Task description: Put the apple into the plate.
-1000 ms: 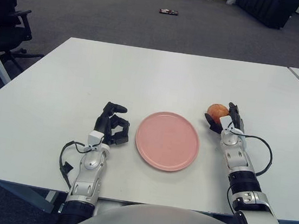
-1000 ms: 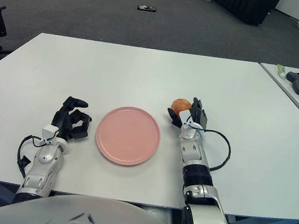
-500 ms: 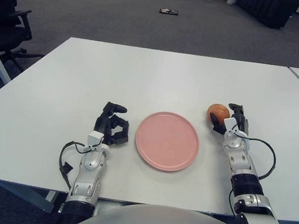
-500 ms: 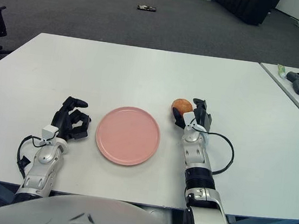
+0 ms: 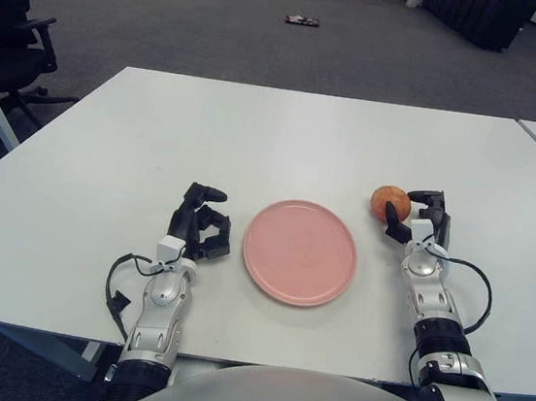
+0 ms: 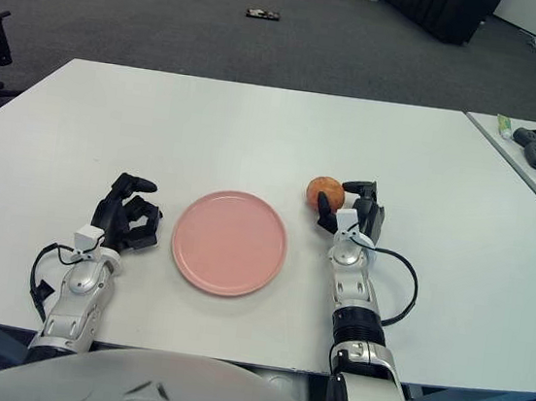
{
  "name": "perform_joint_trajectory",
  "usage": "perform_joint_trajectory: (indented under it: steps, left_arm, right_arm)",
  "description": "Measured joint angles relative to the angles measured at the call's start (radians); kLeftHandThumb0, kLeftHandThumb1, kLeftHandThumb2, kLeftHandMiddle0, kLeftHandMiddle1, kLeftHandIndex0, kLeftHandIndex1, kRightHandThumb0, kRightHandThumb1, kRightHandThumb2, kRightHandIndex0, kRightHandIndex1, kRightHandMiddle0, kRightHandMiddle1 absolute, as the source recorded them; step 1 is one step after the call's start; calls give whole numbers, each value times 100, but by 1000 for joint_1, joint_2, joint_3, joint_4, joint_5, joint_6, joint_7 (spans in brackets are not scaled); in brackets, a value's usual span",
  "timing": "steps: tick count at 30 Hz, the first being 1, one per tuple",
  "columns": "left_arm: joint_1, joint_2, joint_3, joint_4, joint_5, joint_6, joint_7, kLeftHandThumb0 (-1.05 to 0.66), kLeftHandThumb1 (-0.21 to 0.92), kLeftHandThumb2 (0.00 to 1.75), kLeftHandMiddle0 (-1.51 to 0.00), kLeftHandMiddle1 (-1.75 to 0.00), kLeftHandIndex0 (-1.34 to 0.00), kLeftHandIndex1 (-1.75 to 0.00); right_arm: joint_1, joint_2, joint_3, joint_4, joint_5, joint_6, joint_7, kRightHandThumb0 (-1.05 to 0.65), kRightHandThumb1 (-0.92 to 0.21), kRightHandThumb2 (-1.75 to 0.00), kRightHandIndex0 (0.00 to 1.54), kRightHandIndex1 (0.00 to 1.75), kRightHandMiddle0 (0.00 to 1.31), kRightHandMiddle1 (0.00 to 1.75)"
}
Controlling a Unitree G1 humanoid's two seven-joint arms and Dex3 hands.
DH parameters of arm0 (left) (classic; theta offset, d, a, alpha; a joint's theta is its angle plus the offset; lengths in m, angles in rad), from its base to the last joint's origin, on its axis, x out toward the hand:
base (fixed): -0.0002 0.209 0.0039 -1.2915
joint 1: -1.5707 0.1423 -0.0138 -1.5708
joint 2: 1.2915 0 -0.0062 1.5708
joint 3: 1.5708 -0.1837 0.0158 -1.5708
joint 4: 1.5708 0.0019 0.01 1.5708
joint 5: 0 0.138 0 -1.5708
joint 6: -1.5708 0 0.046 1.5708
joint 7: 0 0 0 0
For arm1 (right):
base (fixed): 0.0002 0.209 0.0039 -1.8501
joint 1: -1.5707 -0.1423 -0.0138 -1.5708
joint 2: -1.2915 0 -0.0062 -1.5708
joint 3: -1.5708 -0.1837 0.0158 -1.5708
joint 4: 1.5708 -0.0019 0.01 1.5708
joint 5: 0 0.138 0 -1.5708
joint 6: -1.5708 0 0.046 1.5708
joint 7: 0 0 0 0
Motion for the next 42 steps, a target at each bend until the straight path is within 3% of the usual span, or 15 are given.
perform_joint_trajectory:
  steps: [10, 17, 35, 37, 39, 41, 42]
  left_arm:
    - [-2, -4, 7, 7, -12, -10, -2, -1, 34, 128, -61, -169, -37, -175]
    - [-6, -5, 19, 14, -36, -13, -8, -1, 35, 128, -60, -169, -37, -175]
    - [-21, 1, 24, 35, -32, -19, -10, -1, 35, 130, -58, -174, -37, -175]
    - [-22, 1, 25, 36, -32, -20, -10, -1, 35, 129, -58, -173, -37, -175]
    - [-23, 0, 25, 37, -32, -20, -10, -1, 35, 129, -58, -172, -37, -175]
    - [-24, 0, 26, 38, -33, -20, -10, -1, 36, 128, -58, -171, -37, -175]
    - [-24, 0, 27, 39, -33, -20, -10, -1, 36, 128, -58, -171, -37, -175]
  right_arm:
    - [9, 0, 21, -11, -81, -18, -153, -1, -3, -161, 88, 164, 58, 175]
    - [74, 27, 13, -169, -88, 11, -174, 0, -3, -163, 86, 167, 59, 175]
    - [101, 44, 13, -267, -91, 6, -172, -1, -3, -163, 85, 168, 59, 175]
    - [101, 43, 16, -267, -97, -1, -171, -1, 2, -169, 88, 171, 63, 174]
    - [101, 39, 19, -267, -105, -12, -169, -1, -4, -162, 84, 173, 62, 168]
    - [99, 31, 27, -270, -109, -18, -149, -1, -19, -144, 72, 174, 52, 166]
    - [98, 25, 31, -275, -110, -18, -133, -1, -32, -129, 63, 174, 43, 166]
